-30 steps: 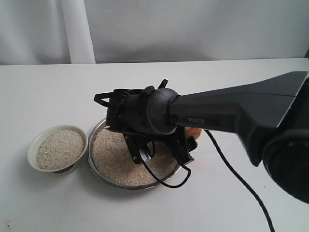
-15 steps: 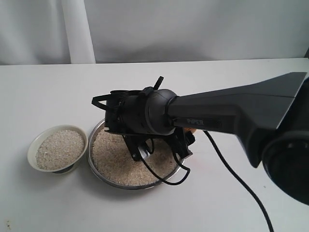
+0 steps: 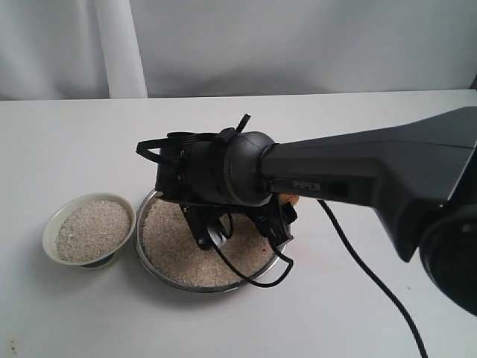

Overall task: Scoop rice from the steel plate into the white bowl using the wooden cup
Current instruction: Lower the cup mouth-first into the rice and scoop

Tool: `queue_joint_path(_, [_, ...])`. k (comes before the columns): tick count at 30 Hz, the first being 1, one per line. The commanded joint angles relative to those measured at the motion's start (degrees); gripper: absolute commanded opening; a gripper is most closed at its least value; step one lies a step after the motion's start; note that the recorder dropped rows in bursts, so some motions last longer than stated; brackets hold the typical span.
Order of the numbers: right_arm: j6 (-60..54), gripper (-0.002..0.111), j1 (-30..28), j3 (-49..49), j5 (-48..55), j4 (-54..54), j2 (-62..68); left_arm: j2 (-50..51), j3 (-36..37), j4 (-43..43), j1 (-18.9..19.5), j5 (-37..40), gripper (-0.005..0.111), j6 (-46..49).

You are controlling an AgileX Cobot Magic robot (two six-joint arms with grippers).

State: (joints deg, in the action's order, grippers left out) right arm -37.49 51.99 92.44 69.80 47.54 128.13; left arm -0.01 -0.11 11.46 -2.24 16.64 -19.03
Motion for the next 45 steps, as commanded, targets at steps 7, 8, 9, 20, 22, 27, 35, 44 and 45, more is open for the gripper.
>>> queue_joint_path(7, [-1.8, 0.0, 1.4, 0.4, 0.2, 1.3, 0.3, 0.0, 0.1, -0.1, -0.1, -0.3, 0.0, -0.2])
queue_joint_path(8, [-1.8, 0.0, 1.4, 0.4, 0.2, 1.3, 0.3, 0.0, 0.1, -0.1, -0.1, -0.3, 0.0, -0.2])
queue_joint_path(9, [-1.8, 0.0, 1.4, 0.4, 0.2, 1.3, 0.3, 0.0, 0.1, -0.1, -0.1, -0.3, 0.0, -0.2])
queue_joint_path(20, [1.0, 0.0, 2.6, 0.4, 0.2, 12.1, 4.6, 0.0, 0.1, -0.1, -0.1, -0.3, 0.0, -0.2])
queue_joint_path(22, [1.7, 0.0, 2.6, 0.4, 0.2, 12.0, 5.9, 0.0, 0.1, -0.1, -0.1, -0.3, 0.0, -0.2])
queue_joint_path(27, [2.1, 0.0, 3.6, 0.4, 0.2, 9.3, 6.7, 0.0, 0.1, -0.1, -0.1, -0.3, 0.0, -0.2])
queue_joint_path(35, [3.3, 0.0, 4.5, 0.4, -2.7, 4.1, 6.7, 0.0, 0.1, -0.1, -0.1, -0.3, 0.0, -0.2])
queue_joint_path(44, [9.7, 0.0, 4.6, 0.4, -10.5, 0.8, 6.6, 0.0, 0.1, -0.1, -0.1, -0.3, 0.0, -0.2])
queue_joint_path(45, [9.9, 0.0, 4.6, 0.4, -10.5, 0.4, 6.4, 0.0, 0.1, -0.1, -0.1, -0.3, 0.0, -0.2])
